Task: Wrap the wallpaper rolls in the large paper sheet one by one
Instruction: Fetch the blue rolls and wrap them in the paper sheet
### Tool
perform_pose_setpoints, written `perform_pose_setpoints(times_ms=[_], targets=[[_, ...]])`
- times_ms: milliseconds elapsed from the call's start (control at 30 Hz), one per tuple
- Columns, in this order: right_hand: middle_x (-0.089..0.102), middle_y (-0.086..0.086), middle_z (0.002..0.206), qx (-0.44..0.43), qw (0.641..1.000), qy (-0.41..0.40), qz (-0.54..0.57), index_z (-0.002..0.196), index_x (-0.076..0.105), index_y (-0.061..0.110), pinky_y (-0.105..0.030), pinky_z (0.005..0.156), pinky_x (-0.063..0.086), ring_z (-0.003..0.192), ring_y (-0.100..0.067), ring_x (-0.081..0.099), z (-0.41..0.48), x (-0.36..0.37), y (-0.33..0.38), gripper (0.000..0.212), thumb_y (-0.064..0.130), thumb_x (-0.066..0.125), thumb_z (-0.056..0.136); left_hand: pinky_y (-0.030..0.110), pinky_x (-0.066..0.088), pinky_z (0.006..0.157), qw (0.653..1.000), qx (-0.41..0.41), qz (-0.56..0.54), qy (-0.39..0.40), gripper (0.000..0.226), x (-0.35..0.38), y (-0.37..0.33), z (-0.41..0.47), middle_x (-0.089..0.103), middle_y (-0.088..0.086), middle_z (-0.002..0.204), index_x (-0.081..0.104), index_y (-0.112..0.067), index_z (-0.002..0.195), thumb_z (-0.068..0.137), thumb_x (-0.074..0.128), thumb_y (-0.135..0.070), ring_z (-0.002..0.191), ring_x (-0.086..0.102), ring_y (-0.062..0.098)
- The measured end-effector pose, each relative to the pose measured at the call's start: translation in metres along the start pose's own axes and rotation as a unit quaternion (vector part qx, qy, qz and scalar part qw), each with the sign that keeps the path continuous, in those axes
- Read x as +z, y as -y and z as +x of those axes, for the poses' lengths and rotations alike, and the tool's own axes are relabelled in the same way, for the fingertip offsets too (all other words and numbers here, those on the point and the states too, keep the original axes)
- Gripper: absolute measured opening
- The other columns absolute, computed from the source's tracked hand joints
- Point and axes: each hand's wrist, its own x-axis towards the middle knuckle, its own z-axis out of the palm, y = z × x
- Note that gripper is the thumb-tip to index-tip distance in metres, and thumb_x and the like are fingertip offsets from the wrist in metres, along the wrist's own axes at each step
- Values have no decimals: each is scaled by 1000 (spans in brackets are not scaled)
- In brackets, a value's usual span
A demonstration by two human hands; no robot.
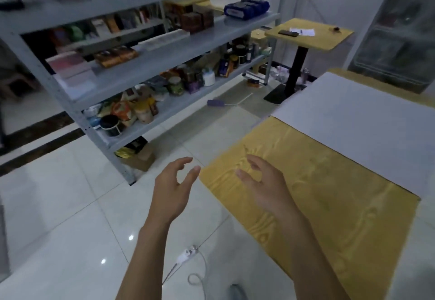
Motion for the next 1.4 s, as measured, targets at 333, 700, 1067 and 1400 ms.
perform_pose_setpoints(times_ms=[333,700,1067,1400], targets=[[49,10,138,-29,998,59,5,139,44,28,-31,105,39,125,-3,45,113,72,41,60,51,61,86,11,37,77,998,-28,30,-41,43,-49,36,96,60,-9,124,62,-30,119,85,54,-55,113,53,5],[48,7,140,-52,996,71,5,141,42,24,-30,108,36,129,-6,42,215,178,115,64,50,62,86,-5,34,74,997,-4,40,-72,39,-138,82,206,60,-8,122,61,-20,124,90,58,-39,105,53,3],[46,6,142,-39,998,54,11,140,42,24,-25,104,35,129,-7,42,353,224,143,64,51,63,86,18,38,77,994,30,80,-71,36,-158,109,361,56,-13,114,59,-24,123,91,57,-41,103,50,4],[49,4,141,-6,998,-40,41,140,45,17,-27,107,36,128,-8,44,544,207,152,63,46,64,87,42,54,76,994,73,67,38,52,-116,98,589,67,-3,93,62,-28,114,84,48,-68,81,63,18]])
